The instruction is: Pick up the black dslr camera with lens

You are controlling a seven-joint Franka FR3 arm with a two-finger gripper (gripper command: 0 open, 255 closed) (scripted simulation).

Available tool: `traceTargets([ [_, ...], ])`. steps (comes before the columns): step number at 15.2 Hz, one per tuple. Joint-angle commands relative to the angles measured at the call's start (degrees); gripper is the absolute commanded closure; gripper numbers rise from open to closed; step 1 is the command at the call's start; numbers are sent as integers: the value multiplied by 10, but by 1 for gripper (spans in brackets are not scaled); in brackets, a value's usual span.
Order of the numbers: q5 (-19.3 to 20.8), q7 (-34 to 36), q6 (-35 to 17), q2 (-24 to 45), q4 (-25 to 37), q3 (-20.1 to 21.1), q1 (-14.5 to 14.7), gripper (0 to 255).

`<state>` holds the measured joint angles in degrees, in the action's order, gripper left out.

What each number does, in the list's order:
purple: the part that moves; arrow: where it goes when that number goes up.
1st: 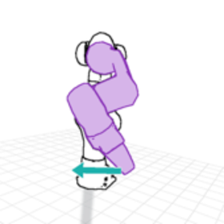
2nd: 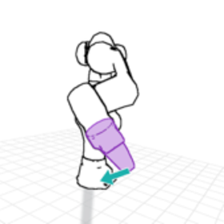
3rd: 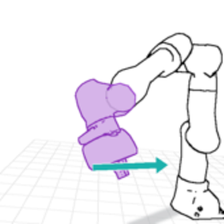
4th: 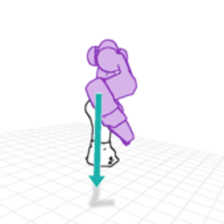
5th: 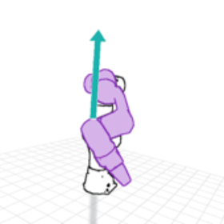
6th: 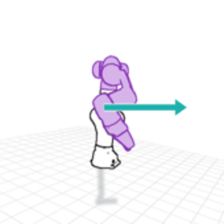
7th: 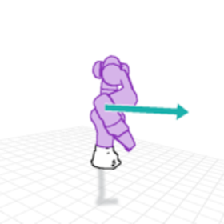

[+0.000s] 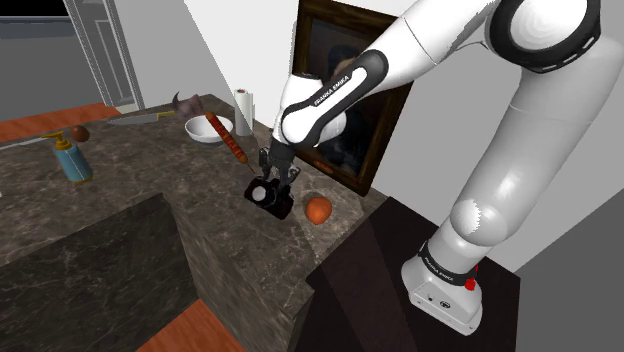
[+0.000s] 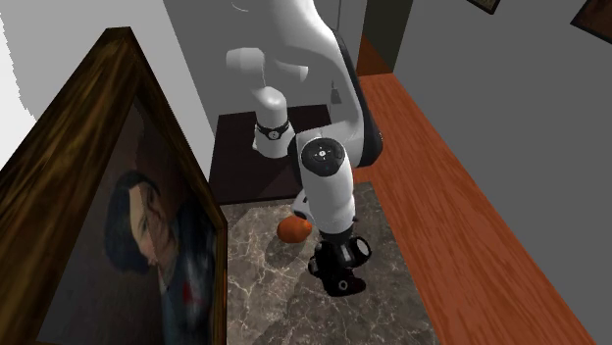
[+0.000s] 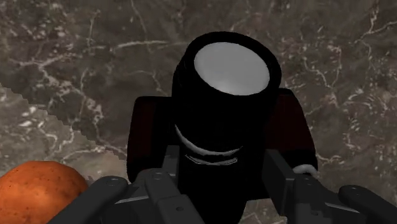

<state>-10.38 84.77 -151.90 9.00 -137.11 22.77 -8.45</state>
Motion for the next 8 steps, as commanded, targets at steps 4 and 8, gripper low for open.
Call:
traceTargets([
  [4,-12,-4,39,-34,7,4,-3,255],
  [8,-17,-5,56,-48,10,4,-4,255],
])
